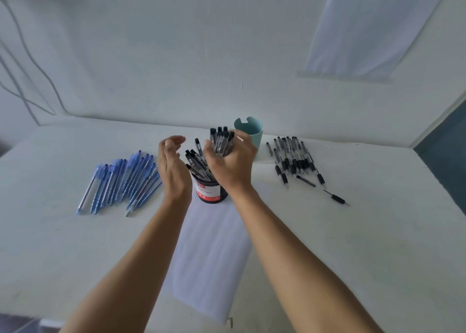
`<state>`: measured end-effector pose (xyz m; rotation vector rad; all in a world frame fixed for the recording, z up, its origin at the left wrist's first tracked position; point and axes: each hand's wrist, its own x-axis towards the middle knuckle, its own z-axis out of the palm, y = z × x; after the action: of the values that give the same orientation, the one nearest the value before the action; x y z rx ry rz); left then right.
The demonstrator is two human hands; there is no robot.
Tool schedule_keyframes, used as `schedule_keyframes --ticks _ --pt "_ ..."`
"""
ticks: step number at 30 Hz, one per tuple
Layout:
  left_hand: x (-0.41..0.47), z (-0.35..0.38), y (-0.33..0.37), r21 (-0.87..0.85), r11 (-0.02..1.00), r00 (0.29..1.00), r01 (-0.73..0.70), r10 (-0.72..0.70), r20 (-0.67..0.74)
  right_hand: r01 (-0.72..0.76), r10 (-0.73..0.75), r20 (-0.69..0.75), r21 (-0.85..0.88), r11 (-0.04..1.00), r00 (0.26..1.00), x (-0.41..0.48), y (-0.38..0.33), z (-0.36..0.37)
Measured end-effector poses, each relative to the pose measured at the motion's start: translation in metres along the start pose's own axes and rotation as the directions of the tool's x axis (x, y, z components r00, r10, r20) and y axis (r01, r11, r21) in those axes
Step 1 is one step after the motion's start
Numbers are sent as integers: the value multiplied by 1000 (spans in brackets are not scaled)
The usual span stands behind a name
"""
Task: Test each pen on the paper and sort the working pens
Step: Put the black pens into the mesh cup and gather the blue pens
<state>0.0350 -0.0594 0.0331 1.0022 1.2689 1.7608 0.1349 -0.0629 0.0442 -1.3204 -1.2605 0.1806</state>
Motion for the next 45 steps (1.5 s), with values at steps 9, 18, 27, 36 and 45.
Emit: schedule_keyframes --ticks 9,18,27,36,45 --pt "-17 -7 -17 -143 943 934 299 -259 248 -150 142 160 38 988 977 -16 7 -11" --pt "-24 -16 -29 -48 981 917 190 -160 367 -11 47 352 -104 994 935 10 14 -5" --pt "-30 -17 -13 136 953 946 -270 237 220 -442 257 539 246 862 802 -18 19 -25" --pt "-1 6 21 532 821 969 -209 102 223 -474 288 667 112 873 687 -47 47 -32" --pt "7 5 20 560 651 815 -513 165 555 -428 300 690 16 904 659 -41 58 -34"
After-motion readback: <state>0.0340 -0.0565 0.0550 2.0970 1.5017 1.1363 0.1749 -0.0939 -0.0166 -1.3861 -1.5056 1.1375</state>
